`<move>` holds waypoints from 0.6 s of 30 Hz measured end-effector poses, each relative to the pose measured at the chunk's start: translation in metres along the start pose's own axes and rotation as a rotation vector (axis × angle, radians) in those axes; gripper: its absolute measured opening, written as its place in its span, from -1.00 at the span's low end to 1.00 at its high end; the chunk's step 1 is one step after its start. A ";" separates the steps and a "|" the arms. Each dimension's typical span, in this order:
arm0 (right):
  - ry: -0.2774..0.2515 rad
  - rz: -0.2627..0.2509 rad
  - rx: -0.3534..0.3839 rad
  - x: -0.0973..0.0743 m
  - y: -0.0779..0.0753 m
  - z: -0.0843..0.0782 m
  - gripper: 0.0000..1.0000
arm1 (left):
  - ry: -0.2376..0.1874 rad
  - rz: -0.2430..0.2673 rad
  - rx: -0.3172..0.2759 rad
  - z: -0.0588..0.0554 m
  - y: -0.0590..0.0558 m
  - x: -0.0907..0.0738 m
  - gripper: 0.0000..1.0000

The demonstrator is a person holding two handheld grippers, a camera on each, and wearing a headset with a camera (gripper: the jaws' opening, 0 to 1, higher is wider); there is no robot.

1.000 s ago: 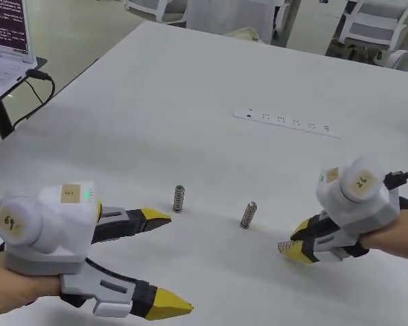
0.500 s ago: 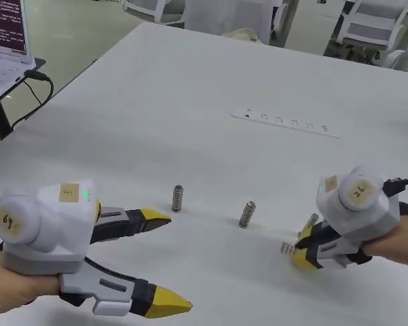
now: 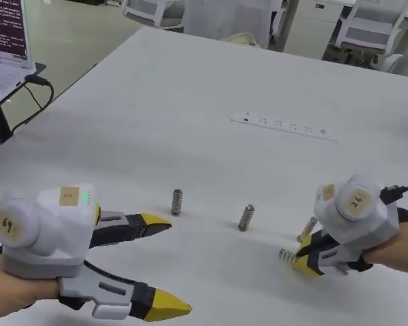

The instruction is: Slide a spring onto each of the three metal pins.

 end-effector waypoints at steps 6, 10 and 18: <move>-0.025 0.053 -0.010 -0.007 0.021 0.018 -0.84 | 0.001 -0.007 0.002 0.001 -0.001 0.000 0.31; -0.052 0.099 -0.038 -0.011 0.038 0.037 -0.84 | -0.002 -0.012 0.005 0.004 -0.003 0.000 0.27; -0.115 0.162 -0.098 -0.014 0.057 0.084 -0.84 | -0.005 -0.010 0.011 0.009 -0.004 -0.001 0.18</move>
Point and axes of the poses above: the centre of the closed fingertips' face, and the gripper's own axes: x roughly forward along the fingers, y roughly to its left, z roughly out of its top, the point moved 4 cm from there along -x, roughly backward along the fingers, and after that the axes turned 11 degrees about -y, right-handed, at the moved point
